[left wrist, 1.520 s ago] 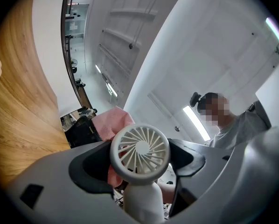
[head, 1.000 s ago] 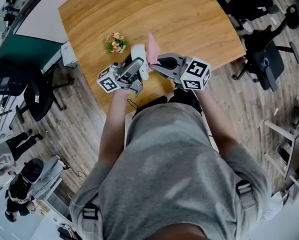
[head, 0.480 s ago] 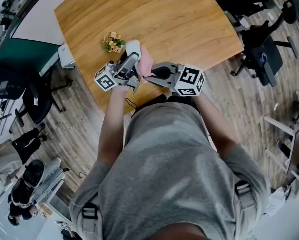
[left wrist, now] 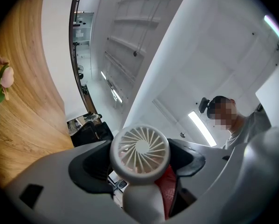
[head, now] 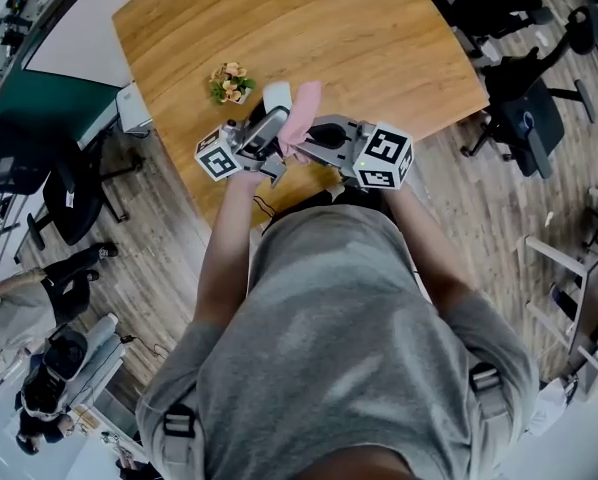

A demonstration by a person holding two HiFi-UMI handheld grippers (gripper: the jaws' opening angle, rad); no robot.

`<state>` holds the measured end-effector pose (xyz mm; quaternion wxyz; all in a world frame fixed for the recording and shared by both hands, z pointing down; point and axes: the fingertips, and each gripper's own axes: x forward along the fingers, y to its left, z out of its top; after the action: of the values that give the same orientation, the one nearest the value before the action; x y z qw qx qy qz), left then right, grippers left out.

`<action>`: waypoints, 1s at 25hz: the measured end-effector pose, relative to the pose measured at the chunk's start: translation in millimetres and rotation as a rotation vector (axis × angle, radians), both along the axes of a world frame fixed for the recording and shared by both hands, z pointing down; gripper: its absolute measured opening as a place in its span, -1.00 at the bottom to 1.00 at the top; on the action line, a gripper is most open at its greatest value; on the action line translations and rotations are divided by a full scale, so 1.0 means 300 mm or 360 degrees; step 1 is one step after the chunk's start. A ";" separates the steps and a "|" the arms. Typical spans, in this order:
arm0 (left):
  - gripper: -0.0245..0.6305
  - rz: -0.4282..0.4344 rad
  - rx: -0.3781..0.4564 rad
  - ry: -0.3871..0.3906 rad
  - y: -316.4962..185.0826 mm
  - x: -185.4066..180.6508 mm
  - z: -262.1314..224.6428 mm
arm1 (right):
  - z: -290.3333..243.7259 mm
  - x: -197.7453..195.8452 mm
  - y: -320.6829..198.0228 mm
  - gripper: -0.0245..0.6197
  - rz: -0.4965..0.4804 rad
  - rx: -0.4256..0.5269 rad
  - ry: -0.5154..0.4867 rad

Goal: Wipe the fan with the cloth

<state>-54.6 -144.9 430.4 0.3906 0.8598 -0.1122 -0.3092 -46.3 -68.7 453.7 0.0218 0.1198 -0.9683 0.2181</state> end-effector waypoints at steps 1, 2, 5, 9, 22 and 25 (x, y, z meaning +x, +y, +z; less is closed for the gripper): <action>0.21 -0.0003 -0.0001 -0.0005 -0.001 -0.004 0.003 | 0.006 0.007 -0.008 -0.82 0.0022 -0.0008 -0.0005; 0.21 -0.0005 -0.0002 -0.0009 -0.002 -0.006 0.006 | 0.012 0.010 -0.015 -0.82 0.0037 -0.0017 -0.0013; 0.21 -0.0022 -0.0016 0.0013 -0.012 -0.019 0.013 | 0.030 0.008 -0.024 -0.81 0.0066 -0.0051 -0.0034; 0.20 -0.0088 -0.0042 0.0039 -0.038 -0.054 0.024 | 0.068 -0.002 -0.003 -0.81 0.0027 -0.0070 0.0040; 0.20 -0.0101 -0.0059 0.0121 -0.031 -0.089 0.014 | 0.179 0.027 -0.006 -0.81 0.0049 -0.0101 0.0190; 0.20 -0.0056 -0.0061 0.0134 -0.016 -0.059 0.009 | 0.167 0.038 -0.051 -0.81 0.0109 -0.0069 0.0195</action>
<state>-72.3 -149.7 433.1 0.4060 0.8363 -0.1167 -0.3496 -34.8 -83.9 503.7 0.0763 0.1655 -0.9556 0.2317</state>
